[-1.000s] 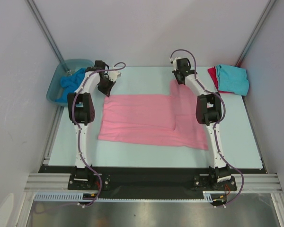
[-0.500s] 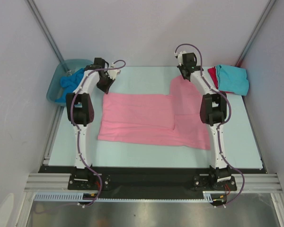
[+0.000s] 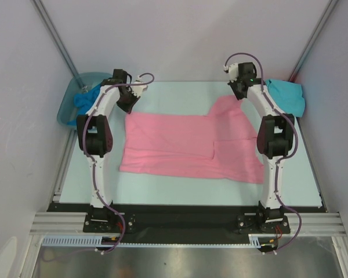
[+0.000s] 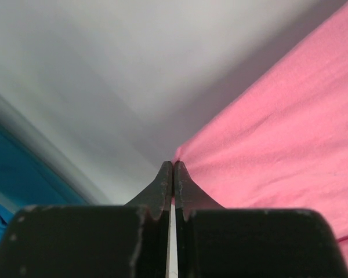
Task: Fold and stack the t-shirts
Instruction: Fold the tshirt
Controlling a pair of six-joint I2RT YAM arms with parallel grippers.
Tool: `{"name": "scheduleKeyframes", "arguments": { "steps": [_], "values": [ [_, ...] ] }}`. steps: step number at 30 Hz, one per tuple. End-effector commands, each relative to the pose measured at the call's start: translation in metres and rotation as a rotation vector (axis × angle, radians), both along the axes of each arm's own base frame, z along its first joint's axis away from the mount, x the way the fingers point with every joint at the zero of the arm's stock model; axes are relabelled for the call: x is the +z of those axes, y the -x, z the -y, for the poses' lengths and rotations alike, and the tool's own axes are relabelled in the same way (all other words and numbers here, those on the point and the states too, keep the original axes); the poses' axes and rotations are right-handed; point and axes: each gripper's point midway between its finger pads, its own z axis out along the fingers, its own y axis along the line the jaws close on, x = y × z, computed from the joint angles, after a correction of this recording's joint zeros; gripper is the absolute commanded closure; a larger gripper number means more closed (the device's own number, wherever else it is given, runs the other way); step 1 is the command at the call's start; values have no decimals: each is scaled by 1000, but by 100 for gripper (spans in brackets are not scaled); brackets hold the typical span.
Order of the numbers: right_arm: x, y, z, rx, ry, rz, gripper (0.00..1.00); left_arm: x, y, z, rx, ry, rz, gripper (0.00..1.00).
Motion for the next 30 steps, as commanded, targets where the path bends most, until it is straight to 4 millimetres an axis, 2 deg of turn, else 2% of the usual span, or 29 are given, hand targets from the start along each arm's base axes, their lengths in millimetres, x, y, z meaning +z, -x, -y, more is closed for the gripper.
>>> {"name": "scheduleKeyframes", "arguments": {
  "steps": [1, 4, 7, 11, 22, 23, 24, 30],
  "values": [
    [22, 27, 22, 33, -24, -43, 100, 46, -4, -2, -50, -21, 107, 100],
    [22, 42, 33, 52, -60, -94, 100, 47, -2, -4, -62, -38, 109, 100],
    [18, 59, 34, 89, -90, -162, 100, 46, 0, -6, -68, -41, 103, 100],
    [11, 73, 35, 115, -99, -223, 100, 47, 1, -6, -72, -44, 101, 100],
    [1, 97, 34, 181, -83, -340, 100, 54, 12, -6, -116, -47, 86, 99],
    [1, 98, 36, 181, -73, -343, 100, 51, 15, -6, -120, -47, 76, 100],
    [2, 98, 52, 150, -79, -340, 100, 50, 18, -6, -126, -49, 71, 100],
    [2, 113, 64, 162, -52, -378, 100, 46, 37, -5, -171, -47, 39, 100]
  ]
}}
